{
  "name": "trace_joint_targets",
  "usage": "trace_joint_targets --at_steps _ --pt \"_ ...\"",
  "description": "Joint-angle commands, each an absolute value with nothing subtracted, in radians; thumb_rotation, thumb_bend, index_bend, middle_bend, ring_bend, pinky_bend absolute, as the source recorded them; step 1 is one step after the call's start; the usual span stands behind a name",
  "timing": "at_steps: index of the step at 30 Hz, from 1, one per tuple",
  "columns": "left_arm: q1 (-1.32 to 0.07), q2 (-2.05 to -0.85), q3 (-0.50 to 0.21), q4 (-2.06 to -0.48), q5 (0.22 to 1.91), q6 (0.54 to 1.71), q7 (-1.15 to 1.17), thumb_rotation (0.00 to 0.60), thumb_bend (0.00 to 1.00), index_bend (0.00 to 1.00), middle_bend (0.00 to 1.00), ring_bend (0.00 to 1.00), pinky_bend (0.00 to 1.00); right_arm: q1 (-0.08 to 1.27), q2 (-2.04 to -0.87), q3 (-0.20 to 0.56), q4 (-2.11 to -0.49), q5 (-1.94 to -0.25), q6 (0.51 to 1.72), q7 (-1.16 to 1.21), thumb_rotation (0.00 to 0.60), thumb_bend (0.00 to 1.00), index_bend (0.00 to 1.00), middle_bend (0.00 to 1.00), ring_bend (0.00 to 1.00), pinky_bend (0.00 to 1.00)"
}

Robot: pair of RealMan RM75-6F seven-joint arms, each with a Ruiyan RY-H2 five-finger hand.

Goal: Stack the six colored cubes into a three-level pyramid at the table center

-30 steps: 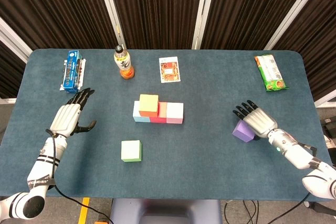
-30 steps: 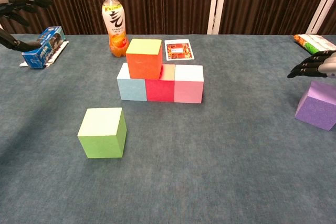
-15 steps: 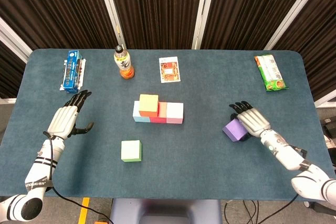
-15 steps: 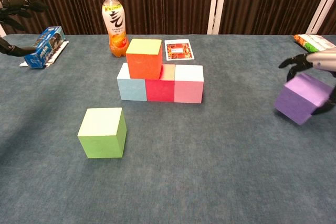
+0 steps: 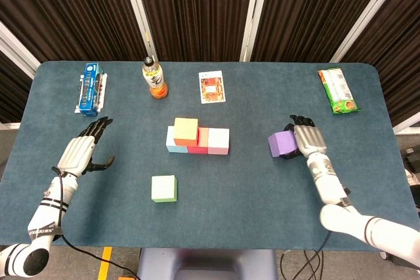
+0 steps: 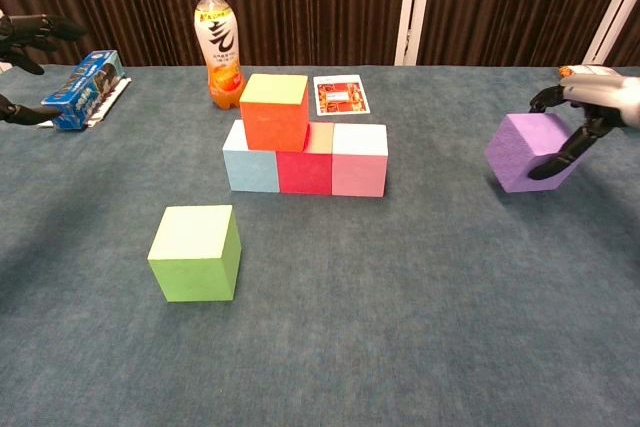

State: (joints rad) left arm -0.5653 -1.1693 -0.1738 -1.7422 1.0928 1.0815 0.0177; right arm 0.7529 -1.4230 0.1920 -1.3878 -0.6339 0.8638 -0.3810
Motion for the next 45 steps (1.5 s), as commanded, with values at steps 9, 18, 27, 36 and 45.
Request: trace_joint_targets --at_steps 9,18,27,36,45 --pt "-0.548 -1.179 -0.173 -1.703 1.111 1.064 -0.027 0.6 0.34 0.02 0.0 0.0 0.15 0.875 -1.483 0.208 -1.437 -0.323 0.906 -0.669 0.6 0.06 0.18 0.13 0.0 0.0" --pt "-0.53 -1.175 -0.174 -1.709 1.119 1.072 -0.039 0.6 0.35 0.02 0.0 0.0 0.14 0.82 -1.312 0.163 -1.504 -0.628 0.777 -0.545 0.6 0.03 0.14 0.1 0.0 0.0" --pt "-0.515 -1.158 -0.175 -1.733 1.105 1.077 -0.021 0.6 0.35 0.01 0.0 0.0 0.14 0.823 -1.251 0.138 -1.404 -1.001 0.624 -0.361 0.6 0.0 0.21 0.11 0.0 0.0" --pt "-0.505 -1.149 -0.176 -1.749 1.086 1.077 -0.007 0.6 0.35 0.01 0.0 0.0 0.13 0.838 -1.28 0.098 -1.281 -1.201 0.566 -0.228 0.6 0.0 0.22 0.11 0.0 0.0" --pt "-0.502 -1.157 -0.181 -1.754 1.081 1.084 0.009 0.6 0.35 0.01 0.0 0.0 0.13 0.851 -1.349 0.07 -1.161 -1.352 0.596 -0.11 0.6 0.0 0.3 0.1 0.0 0.0"
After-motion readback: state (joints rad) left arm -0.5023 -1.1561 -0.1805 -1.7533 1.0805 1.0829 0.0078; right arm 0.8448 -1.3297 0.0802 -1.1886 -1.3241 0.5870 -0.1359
